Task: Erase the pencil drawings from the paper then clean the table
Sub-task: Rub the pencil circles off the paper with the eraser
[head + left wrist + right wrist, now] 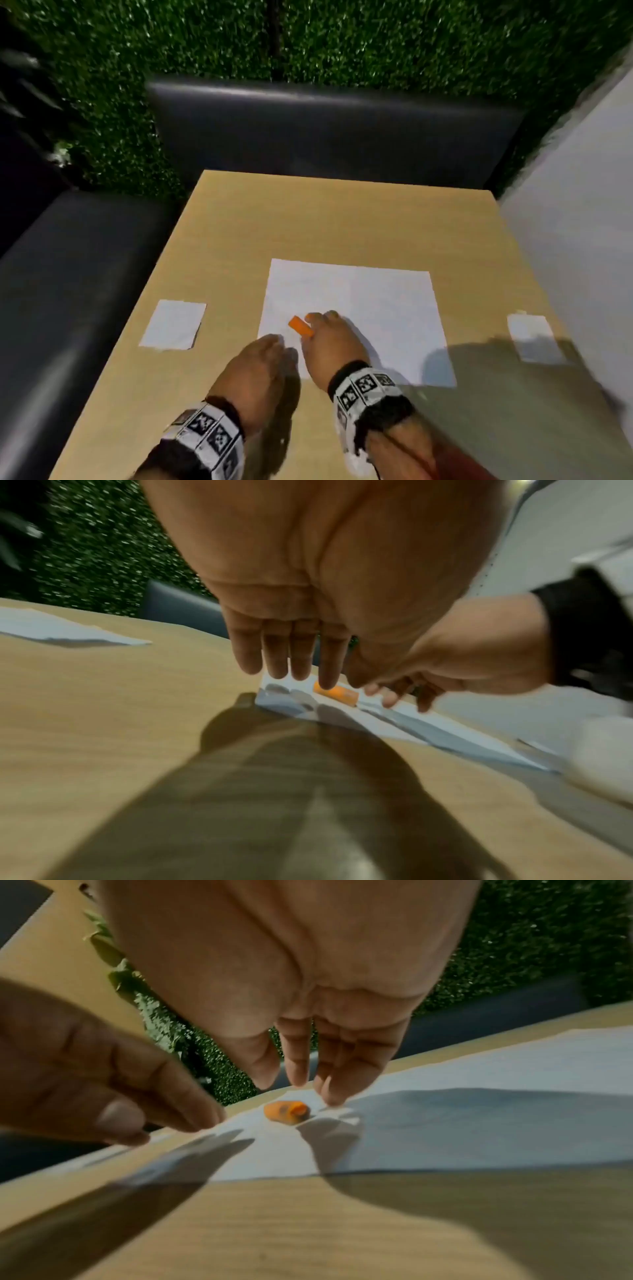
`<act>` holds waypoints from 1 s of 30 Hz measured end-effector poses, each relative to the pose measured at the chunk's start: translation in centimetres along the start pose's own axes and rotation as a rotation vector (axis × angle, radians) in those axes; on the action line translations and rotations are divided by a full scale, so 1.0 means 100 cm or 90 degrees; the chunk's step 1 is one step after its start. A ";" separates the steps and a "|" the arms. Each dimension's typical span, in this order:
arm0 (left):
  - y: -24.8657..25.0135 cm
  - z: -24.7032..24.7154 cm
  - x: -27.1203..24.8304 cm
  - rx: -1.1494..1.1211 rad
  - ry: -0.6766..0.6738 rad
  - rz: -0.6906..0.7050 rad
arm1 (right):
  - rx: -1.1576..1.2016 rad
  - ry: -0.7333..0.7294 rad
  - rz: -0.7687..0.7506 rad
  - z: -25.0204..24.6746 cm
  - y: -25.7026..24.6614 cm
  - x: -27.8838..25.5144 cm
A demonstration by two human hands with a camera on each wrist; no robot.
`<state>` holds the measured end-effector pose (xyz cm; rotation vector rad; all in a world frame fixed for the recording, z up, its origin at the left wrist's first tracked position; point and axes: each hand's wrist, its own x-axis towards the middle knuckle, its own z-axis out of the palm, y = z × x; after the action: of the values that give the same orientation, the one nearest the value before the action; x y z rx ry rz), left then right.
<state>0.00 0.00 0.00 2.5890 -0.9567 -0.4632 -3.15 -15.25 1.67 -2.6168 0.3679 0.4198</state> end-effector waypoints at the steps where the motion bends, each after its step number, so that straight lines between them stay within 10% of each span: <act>1: -0.007 0.009 0.004 -0.010 -0.012 0.014 | -0.007 0.001 0.008 0.002 -0.008 0.007; 9: -0.012 0.016 -0.002 0.076 -0.024 0.022 | 0.066 0.057 0.076 0.002 -0.003 0.019; 18: 0.044 0.023 0.027 0.035 -0.013 0.038 | 0.137 0.166 0.290 -0.028 0.129 -0.079; 30: 0.076 0.059 0.065 0.049 -0.189 -0.100 | 0.205 0.101 0.149 0.010 0.091 -0.017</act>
<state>-1.98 -10.98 -3.27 2.7274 -0.8780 -0.8891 -7.93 -22.28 -2.19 -2.3049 0.7346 0.2067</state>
